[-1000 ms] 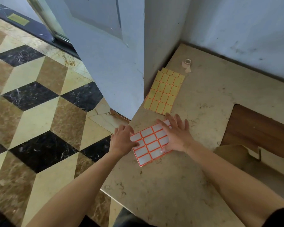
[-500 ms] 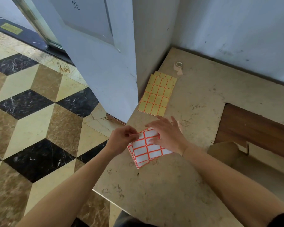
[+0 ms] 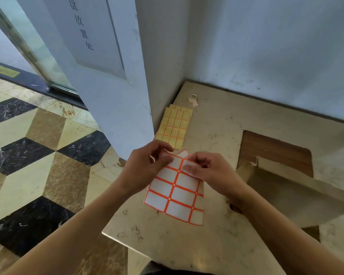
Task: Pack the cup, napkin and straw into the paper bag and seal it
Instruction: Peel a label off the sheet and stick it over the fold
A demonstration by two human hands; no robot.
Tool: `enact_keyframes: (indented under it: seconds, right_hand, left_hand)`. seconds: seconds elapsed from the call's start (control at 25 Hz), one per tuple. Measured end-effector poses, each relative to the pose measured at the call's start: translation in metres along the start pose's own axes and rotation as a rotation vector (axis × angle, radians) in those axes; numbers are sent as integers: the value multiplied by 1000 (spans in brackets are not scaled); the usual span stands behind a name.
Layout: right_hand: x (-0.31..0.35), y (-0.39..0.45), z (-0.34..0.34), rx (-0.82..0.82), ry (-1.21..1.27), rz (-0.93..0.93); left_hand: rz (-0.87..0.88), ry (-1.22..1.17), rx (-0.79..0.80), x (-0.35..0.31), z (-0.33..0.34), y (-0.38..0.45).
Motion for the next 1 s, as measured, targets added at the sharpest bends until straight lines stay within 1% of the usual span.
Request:
enact_keyframes:
  seconds: [0.12, 0.2, 0.24, 0.4, 0.6, 0.76, 0.88, 1.0]
  right_hand:
    - [4, -32, -8, -89, 95, 35]
    - [1, -48, -14, -140, 116, 46]
    - [0, -54, -17, -158, 115, 38]
    - [-5, -71, -22, -180, 97, -26]
    - [-3, -75, -23, -136, 39, -111]
    - [0, -74, -19, -129, -107, -188]
    - [1, -72, -17, -111, -155, -205]
    - [2, -72, -18, -94, -161, -225]
  left_hand:
    - [144, 180, -105, -31, 14, -16]
    - [223, 261, -116, -43, 25, -25]
    - [236, 257, -106, -47, 29, -28]
    - [177, 90, -43, -62, 38, -39]
    - [173, 51, -35, -67, 38, -44]
    - [159, 8, -36, -65, 35, -46]
    - [109, -73, 6, -56, 34, -43]
    - [94, -101, 52, -52, 32, -40]
Point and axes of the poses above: each hand's wrist, its own y-axis towards the middle knuckle, its own z-axis out of the palm, x = y × z, the point moved 3 cm from there along y, towards the middle knuckle, and after that the axes turned 8 degrees about y, right-handed, at the moved point
